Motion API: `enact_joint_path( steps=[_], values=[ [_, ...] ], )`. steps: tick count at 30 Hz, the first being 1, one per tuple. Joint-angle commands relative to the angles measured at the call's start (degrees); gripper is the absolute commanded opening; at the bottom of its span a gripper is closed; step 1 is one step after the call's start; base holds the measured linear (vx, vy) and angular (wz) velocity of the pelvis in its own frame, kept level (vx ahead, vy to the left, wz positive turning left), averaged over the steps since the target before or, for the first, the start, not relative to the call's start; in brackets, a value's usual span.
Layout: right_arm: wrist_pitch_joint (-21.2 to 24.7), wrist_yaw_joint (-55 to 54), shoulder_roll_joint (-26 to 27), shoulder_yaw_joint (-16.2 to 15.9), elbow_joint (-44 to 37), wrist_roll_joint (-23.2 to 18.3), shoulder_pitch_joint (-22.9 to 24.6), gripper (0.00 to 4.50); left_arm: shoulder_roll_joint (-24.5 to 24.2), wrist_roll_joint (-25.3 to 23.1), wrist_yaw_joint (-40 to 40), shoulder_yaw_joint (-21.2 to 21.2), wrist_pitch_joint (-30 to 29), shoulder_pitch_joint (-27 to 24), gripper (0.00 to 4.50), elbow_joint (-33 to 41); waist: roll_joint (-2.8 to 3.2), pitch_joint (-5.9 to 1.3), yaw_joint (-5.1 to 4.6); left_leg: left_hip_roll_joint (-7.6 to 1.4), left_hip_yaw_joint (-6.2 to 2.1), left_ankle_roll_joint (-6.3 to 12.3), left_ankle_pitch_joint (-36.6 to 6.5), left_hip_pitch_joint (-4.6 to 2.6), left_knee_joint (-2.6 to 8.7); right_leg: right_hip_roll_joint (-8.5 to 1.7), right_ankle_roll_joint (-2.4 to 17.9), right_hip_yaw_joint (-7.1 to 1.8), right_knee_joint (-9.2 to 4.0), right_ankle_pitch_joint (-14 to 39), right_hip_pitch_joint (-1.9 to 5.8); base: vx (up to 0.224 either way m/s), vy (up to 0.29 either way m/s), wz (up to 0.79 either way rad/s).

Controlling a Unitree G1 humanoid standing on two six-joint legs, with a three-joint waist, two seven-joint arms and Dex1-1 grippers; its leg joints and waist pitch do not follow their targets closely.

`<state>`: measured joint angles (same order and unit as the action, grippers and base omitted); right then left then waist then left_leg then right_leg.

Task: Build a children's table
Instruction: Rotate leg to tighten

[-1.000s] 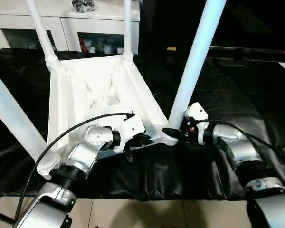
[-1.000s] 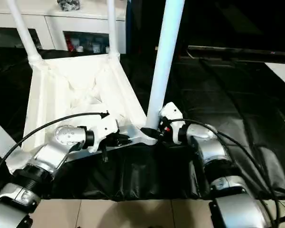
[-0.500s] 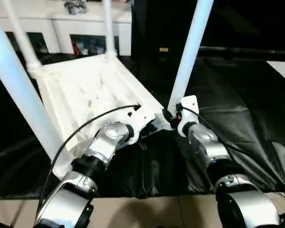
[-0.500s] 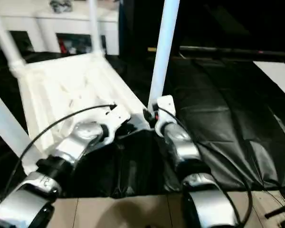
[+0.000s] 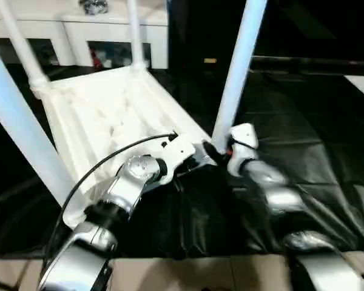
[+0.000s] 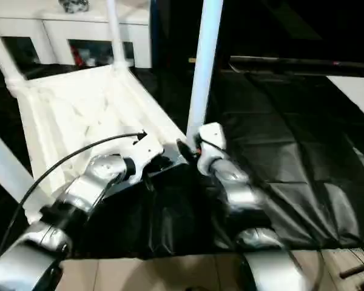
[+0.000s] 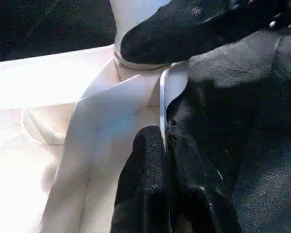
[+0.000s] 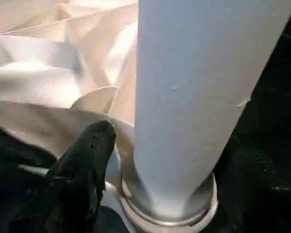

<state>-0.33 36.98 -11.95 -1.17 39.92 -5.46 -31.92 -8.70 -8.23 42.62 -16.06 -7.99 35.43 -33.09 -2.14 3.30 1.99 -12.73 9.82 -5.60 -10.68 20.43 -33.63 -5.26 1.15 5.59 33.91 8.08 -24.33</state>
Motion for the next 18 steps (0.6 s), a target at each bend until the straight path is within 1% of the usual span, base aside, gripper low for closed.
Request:
enact_joint_path(
  steps=[1,2,3,4,5,6,7,8,9,10,11,12,13,15,16,17,18],
  values=[
    [1.27,8.54,-2.09,-1.6,-6.4,-3.24,1.26,3.25,1.7,4.34,0.99,0.67,0.21,-1.14,0.55,4.69,-0.83,-4.37,0.76,-0.32,0.76,5.96,-9.79,0.27,3.18,-2.55,11.07,-2.6,-3.63,15.68,4.2,0.0,0.0,0.0],
    [2.53,11.1,-3.57,-0.72,-8.63,-5.0,2.04,3.25,1.65,4.67,0.81,0.95,-0.55,-1.73,0.55,6.04,-1.01,-4.37,0.78,-0.32,0.82,6.37,-9.37,0.44,3.19,-2.39,11.31,-2.59,-3.61,15.11,4.04,0.0,0.0,0.0],
    [3.12,12.09,-4.12,-0.27,-9.54,-5.77,2.33,3.25,1.59,4.71,0.66,1.03,-0.75,-1.95,0.75,6.6,-1.01,-4.37,0.78,-0.32,0.82,6.37,-9.37,0.44,3.19,-2.39,11.31,-2.59,-3.61,15.11,4.04,0.0,0.0,0.0],
    [4.1,14.24,-5.51,0.53,-11.19,-7.29,2.87,3.25,1.51,4.82,-0.04,1.45,-1.1,-2.47,0.91,8.06,-1.06,-4.54,1.0,-0.52,0.66,6.61,-8.65,0.56,3.14,-2.39,11.45,-2.54,-3.33,13.75,4.01,0.0,0.0,0.0],
    [4.1,14.24,-5.51,0.53,-11.19,-7.29,2.87,3.25,1.51,4.82,-0.04,1.45,-1.1,-2.47,0.98,8.06,-1.11,-4.53,1.01,-0.58,0.63,6.66,-8.53,0.68,3.13,-2.43,11.53,-2.53,-3.28,13.44,4.01,0.0,0.0,0.0],
    [5.08,16.24,-6.9,0.94,-12.49,-8.47,3.43,3.25,1.61,4.99,-1.11,2.27,-1.51,-2.94,1.0,9.5,-1.19,-4.48,0.96,-0.53,0.66,6.52,-8.73,0.72,3.1,-2.33,11.41,-2.47,-3.33,13.78,3.9,0.0,0.0,0.0],
    [5.36,18.53,-8.53,0.86,-13.37,-9.05,4.04,3.25,1.42,5.3,-1.52,2.88,-2.16,-3.67,1.07,11.53,-1.49,-4.48,0.99,-0.51,0.71,6.53,-8.78,0.73,2.98,-2.32,11.27,-2.47,-3.37,14.06,3.83,0.0,0.0,0.0],
    [6.16,20.51,-9.89,0.7,-14.45,-9.65,4.68,3.25,1.25,5.37,-1.97,3.35,-2.88,-4.4,1.21,13.36,-1.49,-4.32,1.18,-0.5,0.77,6.44,-9.3,0.64,2.95,-2.36,11.03,-2.48,-3.56,15.34,3.71,0.0,0.0,0.0],
    [6.71,21.64,-10.69,0.55,-15.19,-9.97,5.15,3.25,1.16,5.36,-2.2,3.53,-3.42,-4.91,1.35,14.56,-1.61,-4.23,1.29,-0.45,0.8,6.29,-9.63,0.7,2.92,-2.3,10.35,-2.47,-3.71,16.75,3.68,0.0,0.0,0.0],
    [6.82,22.75,-11.44,0.27,-15.8,-10.0,5.55,3.25,0.96,5.52,-2.13,3.69,-4.15,-5.53,1.42,15.78,-1.72,-4.21,1.37,-0.4,0.77,6.01,-9.81,0.73,2.96,-2.27,9.54,-2.43,-3.77,17.99,3.68,0.0,0.0,0.0],
    [7.28,23.45,-11.89,0.02,-16.43,-10.07,5.86,3.25,0.8,5.62,-1.97,3.73,-4.74,-6.15,1.42,16.78,-1.72,-4.22,1.38,-0.37,0.77,5.95,-9.81,0.76,2.96,-2.31,9.19,-2.41,-3.86,18.57,3.64,0.0,0.0,0.0],
    [8.77,25.68,-13.29,-0.9,-18.5,-10.39,6.85,3.25,0.09,5.85,-1.86,3.7,-6.31,-8.06,1.47,19.82,-1.83,-4.17,1.27,-0.29,0.73,5.74,-10.08,0.94,3.0,-2.22,8.31,-2.31,-3.96,19.82,3.67,0.0,0.0,0.0],
    [9.05,26.86,-14.12,-1.72,-19.52,-10.08,7.45,3.25,-0.5,6.34,-1.59,3.74,-7.53,-9.58,1.6,22.1,-1.94,-4.21,1.42,-0.44,0.65,5.57,-9.73,0.88,2.97,-2.26,7.97,-2.35,-3.91,19.9,3.68,0.0,0.0,0.0],
    [10.09,28.05,-14.9,-2.64,-20.63,-9.89,8.2,3.25,-1.68,7.03,-1.56,4.02,-9.5,-12.43,1.8,26.33,-1.78,-4.21,1.31,-0.61,0.53,5.34,-9.93,0.91,3.07,-2.3,8.05,-2.33,-3.71,20.19,3.61,0.0,0.0,0.0],
    [10.6,28.63,-15.16,-2.92,-21.12,-9.97,8.5,3.25,-2.33,7.4,-1.51,4.27,-10.71,-14.07,1.84,28.85,-1.8,-4.09,1.15,-0.52,0.67,5.39,-10.29,0.91,3.04,-2.14,7.79,-2.31,-4.1,20.88,3.26,0.0,0.0,0.0],
    [10.83,28.84,-15.26,-2.99,-21.34,-10.05,8.62,3.25,-2.53,7.49,-1.52,4.34,-11.1,-14.61,1.84,29.68,-1.73,-4.12,1.15,-0.57,0.59,5.15,-10.61,0.82,3.08,-2.18,7.85,-2.29,-3.98,21.01,3.32,0.0,0.0,0.0],
    [12.05,29.74,-15.54,-3.41,-22.4,-10.79,9.1,3.25,-3.26,8.07,-1.12,4.61,-12.16,-16.39,2.03,32.36,-1.66,-3.98,1.15,-0.52,0.62,5.01,-11.08,0.84,3.13,-2.13,7.62,-2.29,-4.24,21.92,3.21,0.0,0.0,0.0]
  ],
)
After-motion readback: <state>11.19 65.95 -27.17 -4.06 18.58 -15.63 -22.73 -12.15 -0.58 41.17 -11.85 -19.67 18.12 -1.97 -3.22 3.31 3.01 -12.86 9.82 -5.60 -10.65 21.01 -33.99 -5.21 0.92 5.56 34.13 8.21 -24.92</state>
